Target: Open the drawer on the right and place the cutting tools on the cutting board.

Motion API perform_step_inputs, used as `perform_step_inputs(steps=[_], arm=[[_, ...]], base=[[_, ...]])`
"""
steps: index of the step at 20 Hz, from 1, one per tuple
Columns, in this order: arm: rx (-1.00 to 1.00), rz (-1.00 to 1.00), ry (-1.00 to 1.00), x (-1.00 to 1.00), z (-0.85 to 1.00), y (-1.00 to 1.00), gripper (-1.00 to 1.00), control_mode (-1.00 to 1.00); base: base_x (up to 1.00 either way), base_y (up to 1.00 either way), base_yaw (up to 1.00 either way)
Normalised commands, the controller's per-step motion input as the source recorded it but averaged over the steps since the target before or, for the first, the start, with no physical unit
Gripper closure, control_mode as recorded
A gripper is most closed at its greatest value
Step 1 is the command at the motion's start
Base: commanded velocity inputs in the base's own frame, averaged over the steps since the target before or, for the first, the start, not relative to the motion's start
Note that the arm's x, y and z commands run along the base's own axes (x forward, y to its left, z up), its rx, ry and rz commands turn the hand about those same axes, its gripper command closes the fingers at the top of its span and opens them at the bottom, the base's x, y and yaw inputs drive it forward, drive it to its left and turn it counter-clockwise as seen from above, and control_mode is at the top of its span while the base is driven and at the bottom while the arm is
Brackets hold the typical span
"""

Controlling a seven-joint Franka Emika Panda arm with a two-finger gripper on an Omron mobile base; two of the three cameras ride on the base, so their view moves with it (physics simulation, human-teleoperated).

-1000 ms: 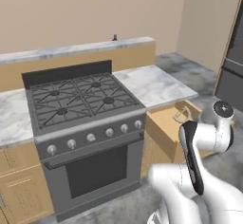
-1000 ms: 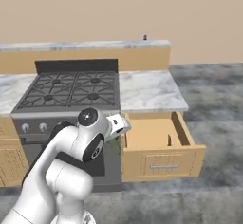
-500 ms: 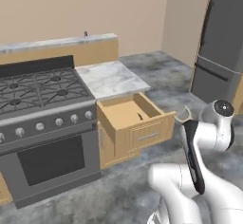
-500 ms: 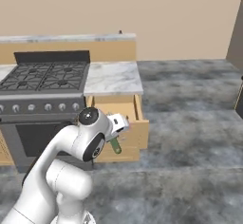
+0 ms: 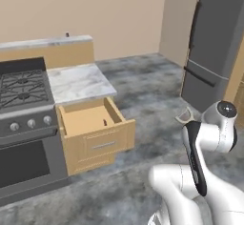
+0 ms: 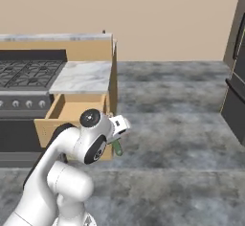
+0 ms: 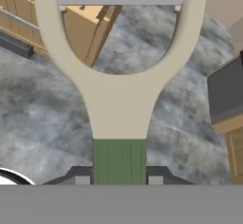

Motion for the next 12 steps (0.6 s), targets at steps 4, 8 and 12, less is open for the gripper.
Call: perform_step_inputs(steps=[4, 8, 12], arm=[[0.0, 0.0, 0.0, 0.0, 0.0, 0.0, 1.0, 1.0], [0.0, 0.0, 0.0, 0.0, 0.0, 0.0, 1.0, 1.0], [0.0, 0.0, 0.0, 0.0, 0.0, 0.0, 1.0, 1.0]], base=[[0.26, -1.0, 0.15], [0.71, -1.0, 0.17], [1.0, -0.55, 0.06]])
